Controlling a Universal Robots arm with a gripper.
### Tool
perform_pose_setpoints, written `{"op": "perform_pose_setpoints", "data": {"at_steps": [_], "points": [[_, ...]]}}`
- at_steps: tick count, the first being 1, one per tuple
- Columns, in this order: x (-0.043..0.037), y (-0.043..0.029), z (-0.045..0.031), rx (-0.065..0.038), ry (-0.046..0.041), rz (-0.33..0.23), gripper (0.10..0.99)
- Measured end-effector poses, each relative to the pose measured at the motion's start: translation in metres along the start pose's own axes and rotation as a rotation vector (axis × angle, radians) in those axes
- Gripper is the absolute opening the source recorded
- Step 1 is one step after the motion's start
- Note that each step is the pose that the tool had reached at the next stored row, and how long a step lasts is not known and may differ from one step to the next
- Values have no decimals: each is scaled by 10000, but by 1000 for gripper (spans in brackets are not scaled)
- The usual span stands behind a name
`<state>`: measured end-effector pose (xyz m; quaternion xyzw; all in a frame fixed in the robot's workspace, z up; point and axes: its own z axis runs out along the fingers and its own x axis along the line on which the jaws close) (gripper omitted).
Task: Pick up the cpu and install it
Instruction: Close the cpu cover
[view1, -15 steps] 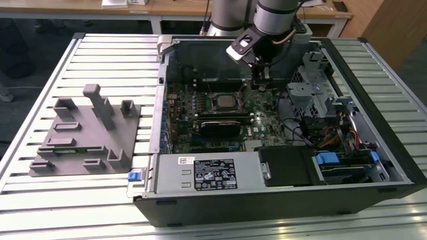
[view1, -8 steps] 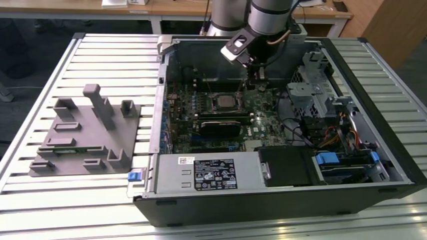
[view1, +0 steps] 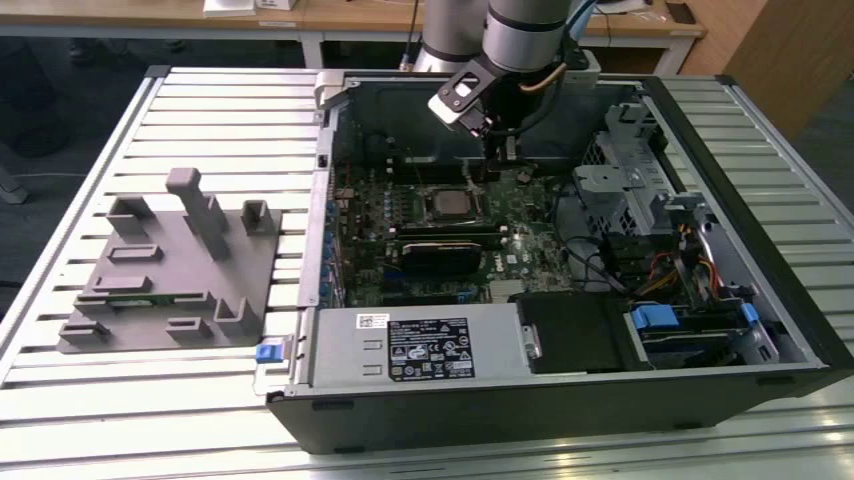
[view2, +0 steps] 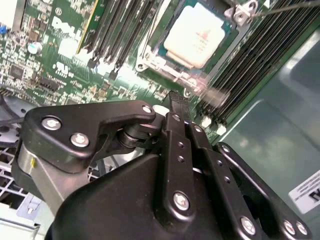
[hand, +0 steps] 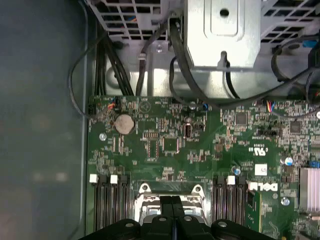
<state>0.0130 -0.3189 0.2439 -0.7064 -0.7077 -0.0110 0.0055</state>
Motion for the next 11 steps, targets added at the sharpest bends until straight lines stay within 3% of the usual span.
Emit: {"op": "perform_pose_setpoints", "data": {"at_steps": [5,11], "points": [[0,-84,18,0,0,1,118],[-1,-234,42,0,-1,0,118]]}}
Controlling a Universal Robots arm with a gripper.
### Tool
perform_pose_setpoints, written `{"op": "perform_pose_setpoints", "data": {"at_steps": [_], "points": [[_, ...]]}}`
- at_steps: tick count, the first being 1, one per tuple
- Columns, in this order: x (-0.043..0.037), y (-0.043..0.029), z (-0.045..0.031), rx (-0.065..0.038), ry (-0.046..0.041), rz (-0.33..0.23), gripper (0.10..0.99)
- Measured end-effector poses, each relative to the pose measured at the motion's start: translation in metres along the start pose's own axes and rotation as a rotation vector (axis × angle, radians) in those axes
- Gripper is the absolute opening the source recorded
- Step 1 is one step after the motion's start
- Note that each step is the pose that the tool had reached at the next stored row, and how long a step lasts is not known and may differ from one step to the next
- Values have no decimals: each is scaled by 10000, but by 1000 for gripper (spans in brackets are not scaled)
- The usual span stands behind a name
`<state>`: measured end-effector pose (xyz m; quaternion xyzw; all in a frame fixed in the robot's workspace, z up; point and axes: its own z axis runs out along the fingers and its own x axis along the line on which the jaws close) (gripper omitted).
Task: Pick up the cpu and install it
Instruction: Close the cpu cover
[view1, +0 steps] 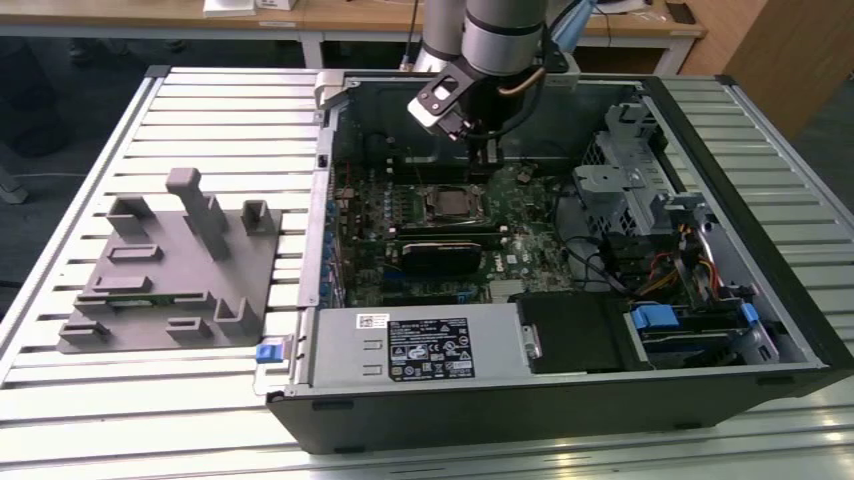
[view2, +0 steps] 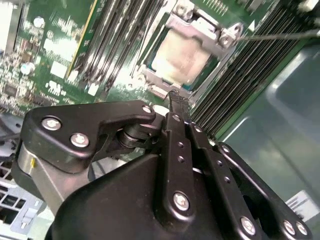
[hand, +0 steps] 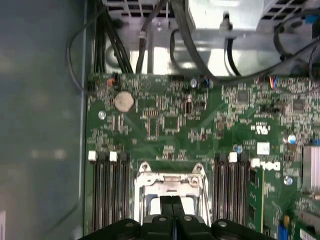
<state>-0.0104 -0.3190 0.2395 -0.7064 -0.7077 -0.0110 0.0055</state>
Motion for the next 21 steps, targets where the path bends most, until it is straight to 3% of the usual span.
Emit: {"op": "perform_pose_setpoints", "data": {"at_steps": [6,21], "points": [[0,-67,17,-1,2,0,118],[-5,-379,122,0,1,-1,118]]}}
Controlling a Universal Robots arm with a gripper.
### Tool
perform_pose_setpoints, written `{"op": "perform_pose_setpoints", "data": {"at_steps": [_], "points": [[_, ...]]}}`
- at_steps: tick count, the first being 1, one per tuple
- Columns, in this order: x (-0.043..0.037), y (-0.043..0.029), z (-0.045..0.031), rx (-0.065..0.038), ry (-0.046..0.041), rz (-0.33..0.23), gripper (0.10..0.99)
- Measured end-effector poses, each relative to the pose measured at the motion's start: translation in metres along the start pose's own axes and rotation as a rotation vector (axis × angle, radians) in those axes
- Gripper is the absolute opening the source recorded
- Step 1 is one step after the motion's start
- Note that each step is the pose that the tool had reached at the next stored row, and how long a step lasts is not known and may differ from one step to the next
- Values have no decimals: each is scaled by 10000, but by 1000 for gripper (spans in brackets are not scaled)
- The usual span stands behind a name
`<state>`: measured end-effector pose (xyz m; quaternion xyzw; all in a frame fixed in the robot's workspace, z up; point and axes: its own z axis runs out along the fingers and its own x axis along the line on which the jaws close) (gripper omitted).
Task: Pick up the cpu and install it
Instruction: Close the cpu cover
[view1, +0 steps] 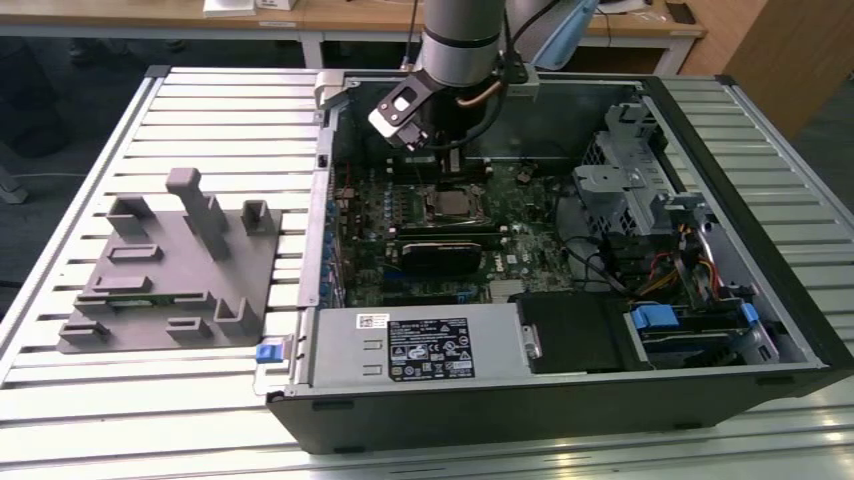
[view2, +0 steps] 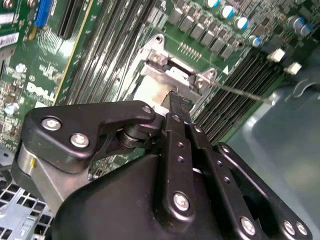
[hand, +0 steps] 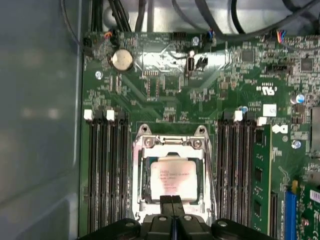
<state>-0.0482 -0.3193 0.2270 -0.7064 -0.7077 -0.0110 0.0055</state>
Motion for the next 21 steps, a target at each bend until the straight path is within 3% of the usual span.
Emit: {"op": "perform_pose_setpoints", "data": {"at_steps": [9,21], "points": [[-3,-56,120,4,0,0,118],[-6,-68,236,5,1,0,118]]}}
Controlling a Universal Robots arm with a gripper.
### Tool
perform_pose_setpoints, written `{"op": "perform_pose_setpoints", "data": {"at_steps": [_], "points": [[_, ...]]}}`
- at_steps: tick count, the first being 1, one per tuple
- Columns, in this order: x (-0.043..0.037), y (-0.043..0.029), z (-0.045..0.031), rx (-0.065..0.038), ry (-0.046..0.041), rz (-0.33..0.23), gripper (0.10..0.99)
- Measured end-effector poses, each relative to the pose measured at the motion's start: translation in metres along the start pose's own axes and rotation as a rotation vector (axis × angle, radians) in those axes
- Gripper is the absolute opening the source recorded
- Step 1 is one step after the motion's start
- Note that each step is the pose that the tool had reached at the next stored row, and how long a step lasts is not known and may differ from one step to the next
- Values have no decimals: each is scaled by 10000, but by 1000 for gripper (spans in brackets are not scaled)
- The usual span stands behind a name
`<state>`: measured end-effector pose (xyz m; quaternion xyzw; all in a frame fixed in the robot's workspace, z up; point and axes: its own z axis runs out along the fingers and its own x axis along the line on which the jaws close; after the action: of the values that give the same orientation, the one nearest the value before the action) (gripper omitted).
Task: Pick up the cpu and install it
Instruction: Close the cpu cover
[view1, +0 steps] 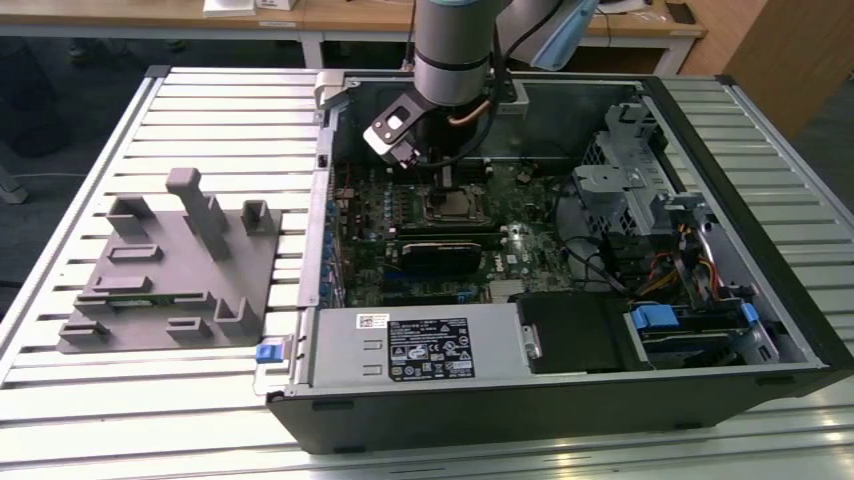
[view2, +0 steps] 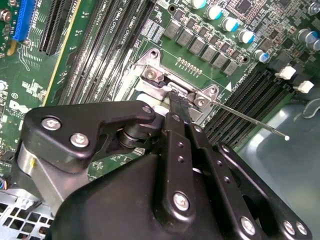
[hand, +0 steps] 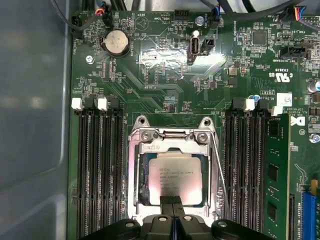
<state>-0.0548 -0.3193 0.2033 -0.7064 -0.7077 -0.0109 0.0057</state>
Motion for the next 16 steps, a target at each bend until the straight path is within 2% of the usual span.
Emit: {"op": "perform_pose_setpoints", "data": {"at_steps": [7,13,16], "points": [[-1,5,31,4,-6,2,118],[-3,91,47,8,-7,4,118],[-1,108,46,-4,7,3,118]]}}
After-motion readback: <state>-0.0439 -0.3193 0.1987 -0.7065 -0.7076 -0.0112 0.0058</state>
